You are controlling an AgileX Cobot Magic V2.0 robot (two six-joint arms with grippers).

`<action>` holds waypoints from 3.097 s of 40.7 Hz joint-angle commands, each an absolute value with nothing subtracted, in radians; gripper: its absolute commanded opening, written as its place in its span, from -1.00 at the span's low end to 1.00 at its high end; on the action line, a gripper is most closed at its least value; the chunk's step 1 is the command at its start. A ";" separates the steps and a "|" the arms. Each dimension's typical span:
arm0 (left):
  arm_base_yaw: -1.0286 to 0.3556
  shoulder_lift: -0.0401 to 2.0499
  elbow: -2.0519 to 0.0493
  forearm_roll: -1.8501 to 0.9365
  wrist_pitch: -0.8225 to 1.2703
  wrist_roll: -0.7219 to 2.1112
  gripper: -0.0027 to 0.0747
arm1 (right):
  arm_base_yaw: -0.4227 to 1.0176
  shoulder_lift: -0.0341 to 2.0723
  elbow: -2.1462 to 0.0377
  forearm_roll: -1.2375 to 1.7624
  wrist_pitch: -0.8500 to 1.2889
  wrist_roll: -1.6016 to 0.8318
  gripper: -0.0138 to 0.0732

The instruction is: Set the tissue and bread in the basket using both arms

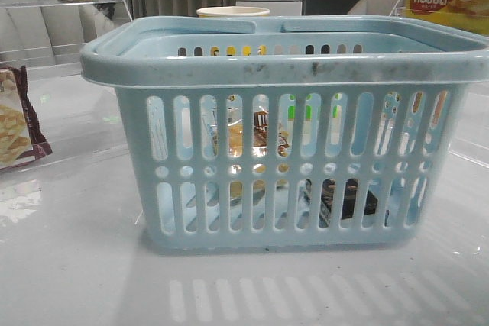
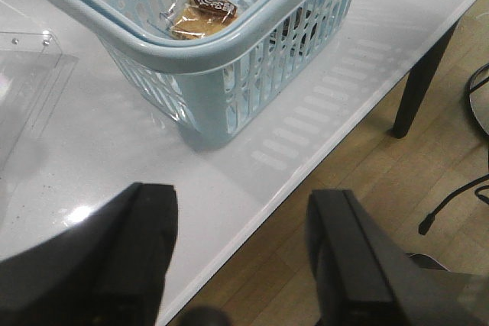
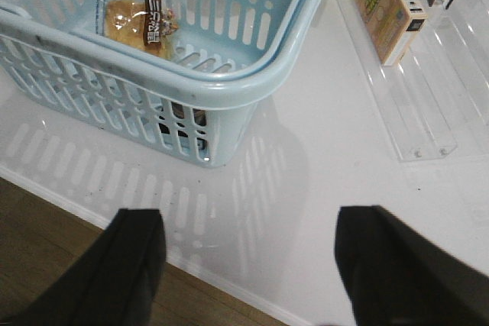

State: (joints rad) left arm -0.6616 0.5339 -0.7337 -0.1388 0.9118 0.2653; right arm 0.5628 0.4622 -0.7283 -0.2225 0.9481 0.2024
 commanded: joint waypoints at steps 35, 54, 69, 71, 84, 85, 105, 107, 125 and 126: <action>-0.661 0.536 -0.759 -0.159 0.818 0.256 -0.70 | 0.562 0.469 -0.754 -0.254 0.890 0.202 -0.56; -0.661 0.536 -0.759 -0.159 0.818 0.256 -0.70 | 0.562 0.469 -0.754 -0.254 0.890 0.202 -0.56; -0.471 0.373 -0.668 -0.115 0.714 0.256 -0.70 | 0.562 0.469 -0.754 -0.254 0.892 0.202 -0.56; -0.419 0.337 -0.634 -0.116 0.639 0.256 -0.70 | 0.562 0.469 -0.754 -0.254 0.892 0.202 -0.56; -0.166 0.076 -0.333 -0.141 0.288 0.256 -0.70 | 0.562 0.469 -0.754 -0.254 0.892 0.202 -0.56; -0.152 0.061 -0.317 -0.141 0.287 0.256 -0.70 | 0.562 0.469 -0.754 -0.254 0.892 0.202 -0.56; -0.067 -0.026 -0.129 -0.048 0.235 0.073 -0.70 | 0.562 0.469 -0.754 -0.254 0.892 0.202 -0.56; -0.062 -0.026 -0.118 -0.044 0.231 0.073 -0.70 | 0.562 0.469 -0.754 -0.254 0.892 0.202 -0.56; -0.060 -0.026 0.006 -0.029 -0.020 0.045 -0.70 | 0.562 0.469 -0.754 -0.254 0.892 0.202 -0.56; -0.060 -0.026 0.006 -0.029 -0.020 0.045 -0.70 | 0.562 0.469 -0.754 -0.254 0.892 0.202 -0.56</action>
